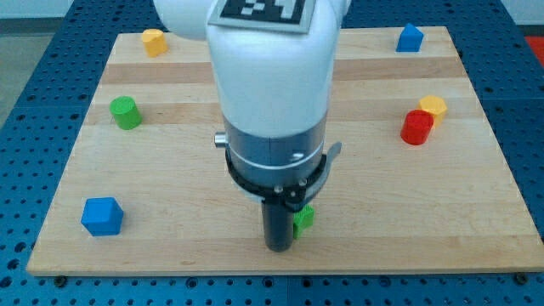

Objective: Move the blue cube towards the top left

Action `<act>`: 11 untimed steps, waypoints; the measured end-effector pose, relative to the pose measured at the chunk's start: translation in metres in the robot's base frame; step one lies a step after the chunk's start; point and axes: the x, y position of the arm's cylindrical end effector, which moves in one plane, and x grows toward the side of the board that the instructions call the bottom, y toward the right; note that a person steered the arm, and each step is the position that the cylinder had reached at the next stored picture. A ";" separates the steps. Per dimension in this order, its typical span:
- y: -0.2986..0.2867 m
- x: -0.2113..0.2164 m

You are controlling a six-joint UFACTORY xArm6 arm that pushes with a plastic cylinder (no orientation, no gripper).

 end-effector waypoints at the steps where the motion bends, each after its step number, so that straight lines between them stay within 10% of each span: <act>1: 0.022 -0.013; 6: -0.007 -0.065; 11: 0.104 -0.071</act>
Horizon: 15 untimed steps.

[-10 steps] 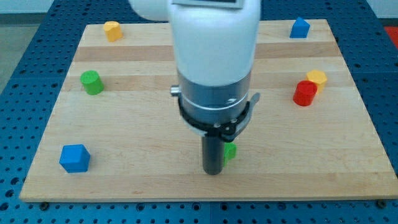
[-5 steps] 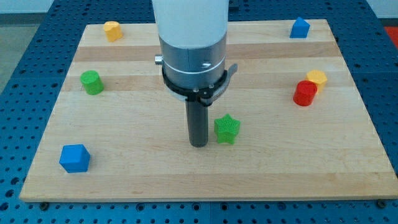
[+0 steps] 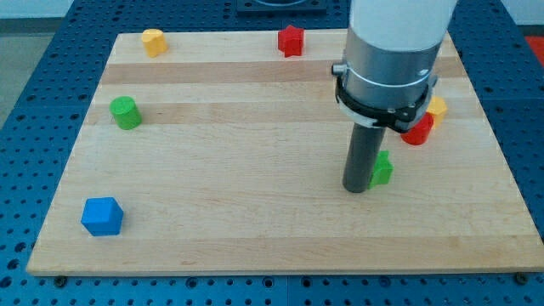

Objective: Move the blue cube towards the top left

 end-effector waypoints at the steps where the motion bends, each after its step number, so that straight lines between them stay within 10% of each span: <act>1: 0.008 -0.004; 9: 0.051 -0.040; 10: 0.049 0.004; 12: -0.055 0.091; 15: -0.236 0.101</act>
